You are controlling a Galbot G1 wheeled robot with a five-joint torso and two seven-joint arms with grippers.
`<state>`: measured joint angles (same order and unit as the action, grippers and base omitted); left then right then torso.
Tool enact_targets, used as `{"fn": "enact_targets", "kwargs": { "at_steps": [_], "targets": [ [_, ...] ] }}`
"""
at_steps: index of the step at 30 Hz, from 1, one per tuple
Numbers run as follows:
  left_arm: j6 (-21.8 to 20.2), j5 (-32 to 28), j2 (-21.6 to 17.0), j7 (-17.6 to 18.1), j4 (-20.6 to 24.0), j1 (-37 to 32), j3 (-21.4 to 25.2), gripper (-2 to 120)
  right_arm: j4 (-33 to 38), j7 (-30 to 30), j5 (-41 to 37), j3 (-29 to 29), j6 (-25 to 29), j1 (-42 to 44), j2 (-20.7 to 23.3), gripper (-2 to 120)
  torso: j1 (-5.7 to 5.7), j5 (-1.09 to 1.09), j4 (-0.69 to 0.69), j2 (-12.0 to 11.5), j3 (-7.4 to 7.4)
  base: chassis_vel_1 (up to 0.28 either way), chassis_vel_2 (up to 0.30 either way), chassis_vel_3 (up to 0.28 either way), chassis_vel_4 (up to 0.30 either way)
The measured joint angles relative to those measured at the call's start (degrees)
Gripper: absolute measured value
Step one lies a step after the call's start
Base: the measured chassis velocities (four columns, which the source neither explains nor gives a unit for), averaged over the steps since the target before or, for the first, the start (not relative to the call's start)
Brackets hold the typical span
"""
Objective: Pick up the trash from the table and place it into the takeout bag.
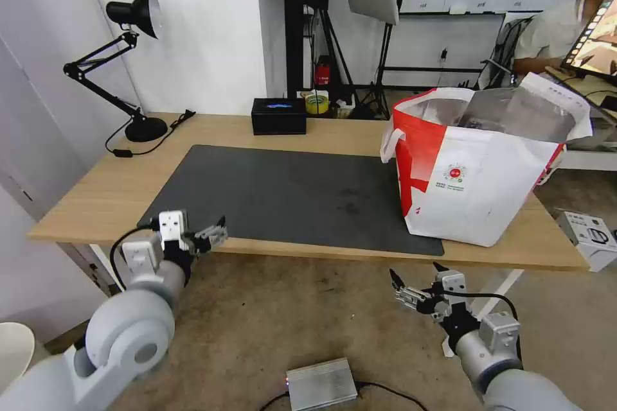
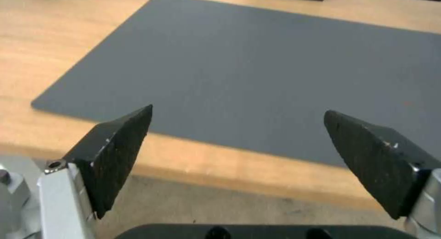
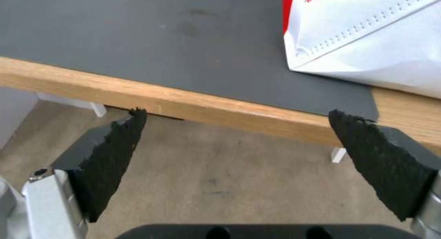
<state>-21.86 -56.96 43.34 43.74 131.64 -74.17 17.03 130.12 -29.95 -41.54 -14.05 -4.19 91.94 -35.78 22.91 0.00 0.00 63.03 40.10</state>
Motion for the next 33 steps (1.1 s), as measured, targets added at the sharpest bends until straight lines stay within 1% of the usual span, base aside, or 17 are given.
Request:
{"fn": "enact_targets", "kwargs": {
  "at_steps": [5,12,18,33],
  "targets": [
    [0.5,2.3,1.5,-1.7,-0.2,-4.4,1.9,100,0.0,0.0,0.0,0.0,0.0,0.0,0.0,100,0.00,0.01,0.00,0.0,0.00,0.000,0.000,0.000,0.000],
    [1.2,5.1,3.1,-3.0,-0.7,-7.8,2.2,100,0.0,0.0,0.0,0.0,0.0,0.0,0.0,100,0.00,0.00,0.00,0.0,0.00,0.000,0.000,0.000,0.000],
    [0.6,5.0,3.6,-3.7,-0.8,-8.0,2.7,100,0.0,0.0,0.0,0.0,0.0,0.0,0.0,100,0.00,0.00,0.00,0.0,0.00,0.000,0.000,0.000,0.000],
    [0.4,4.8,3.6,-3.7,-0.8,-7.8,2.7,100,0.0,0.0,0.0,0.0,0.0,0.0,0.0,100,0.01,0.00,0.00,0.0,0.00,0.000,0.000,0.000,0.000]
  ]
}}
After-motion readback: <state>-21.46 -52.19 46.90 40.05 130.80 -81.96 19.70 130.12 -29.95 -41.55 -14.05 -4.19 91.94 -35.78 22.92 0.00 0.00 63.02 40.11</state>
